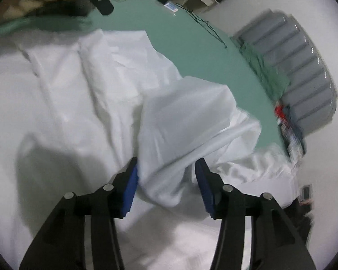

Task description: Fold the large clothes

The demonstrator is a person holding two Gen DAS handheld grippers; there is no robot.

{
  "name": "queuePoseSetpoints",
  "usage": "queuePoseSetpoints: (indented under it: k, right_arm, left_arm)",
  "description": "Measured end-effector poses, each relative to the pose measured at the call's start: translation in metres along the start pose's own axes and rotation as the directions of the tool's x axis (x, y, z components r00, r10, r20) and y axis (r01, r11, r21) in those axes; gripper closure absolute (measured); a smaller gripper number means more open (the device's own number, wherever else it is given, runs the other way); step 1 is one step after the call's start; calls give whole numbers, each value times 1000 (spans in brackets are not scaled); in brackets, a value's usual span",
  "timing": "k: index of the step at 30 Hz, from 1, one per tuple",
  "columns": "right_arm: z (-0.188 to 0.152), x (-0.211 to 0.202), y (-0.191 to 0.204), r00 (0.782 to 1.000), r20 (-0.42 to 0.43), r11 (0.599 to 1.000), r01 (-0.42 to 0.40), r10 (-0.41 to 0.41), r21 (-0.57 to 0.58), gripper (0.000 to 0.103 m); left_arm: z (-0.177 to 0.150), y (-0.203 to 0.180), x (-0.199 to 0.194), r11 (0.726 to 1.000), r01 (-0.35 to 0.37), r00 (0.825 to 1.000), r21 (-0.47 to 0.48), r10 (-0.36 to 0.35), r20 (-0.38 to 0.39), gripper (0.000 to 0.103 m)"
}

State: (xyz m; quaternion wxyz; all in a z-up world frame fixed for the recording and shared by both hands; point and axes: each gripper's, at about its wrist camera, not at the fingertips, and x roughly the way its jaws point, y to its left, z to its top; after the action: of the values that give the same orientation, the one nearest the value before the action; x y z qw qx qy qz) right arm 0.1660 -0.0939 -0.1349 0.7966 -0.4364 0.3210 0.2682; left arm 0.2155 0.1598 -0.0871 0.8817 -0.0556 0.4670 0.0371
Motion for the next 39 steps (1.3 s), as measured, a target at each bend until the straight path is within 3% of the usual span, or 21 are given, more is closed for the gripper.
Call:
queuePoseSetpoints:
  k: [4, 8, 12, 15, 19, 25, 29, 32, 35, 39]
  right_arm:
    - [-17, -14, -3, 994, -19, 969, -105, 112, 222, 50]
    - [-37, -31, -10, 990, -15, 932, -127, 141, 340, 50]
    - [-40, -69, -27, 995, 21, 903, -93, 93, 420, 50]
    - [-38, -96, -55, 998, 65, 885, -33, 3, 464, 50]
    - [-12, -81, -101, 994, 85, 899, 29, -74, 436, 50]
    - [44, 2, -162, 1000, 18, 943, -9, 3, 334, 50]
    - [63, 40, -186, 996, -51, 949, -49, 68, 311, 50]
    - [58, 61, -188, 976, -119, 937, -134, 180, 324, 50]
    - [35, 64, -171, 958, -182, 945, -164, 220, 282, 50]
    - [-4, 38, -152, 974, -182, 950, -72, 133, 305, 50]
  left_arm:
    - [-2, -10, -12, 999, 34, 999, 17, -34, 19, 64]
    - [-4, -26, -19, 996, 75, 996, 48, -77, 33, 64]
    - [-6, -40, -20, 993, 98, 994, 68, -100, 32, 64]
    - [-6, -52, -19, 989, 121, 992, 87, -124, 33, 64]
    - [-11, -66, -15, 986, 124, 991, 114, -129, 30, 64]
    - [-16, -73, -6, 985, 117, 993, 125, -120, 12, 64]
    - [-9, -65, 4, 990, 94, 995, 105, -95, 5, 64]
    - [-3, -49, 15, 996, 57, 998, 72, -57, -2, 64]
    - [2, -33, 22, 999, 37, 999, 25, -37, -9, 64]
    - [4, -29, 16, 999, 45, 999, 0, -45, 5, 64]
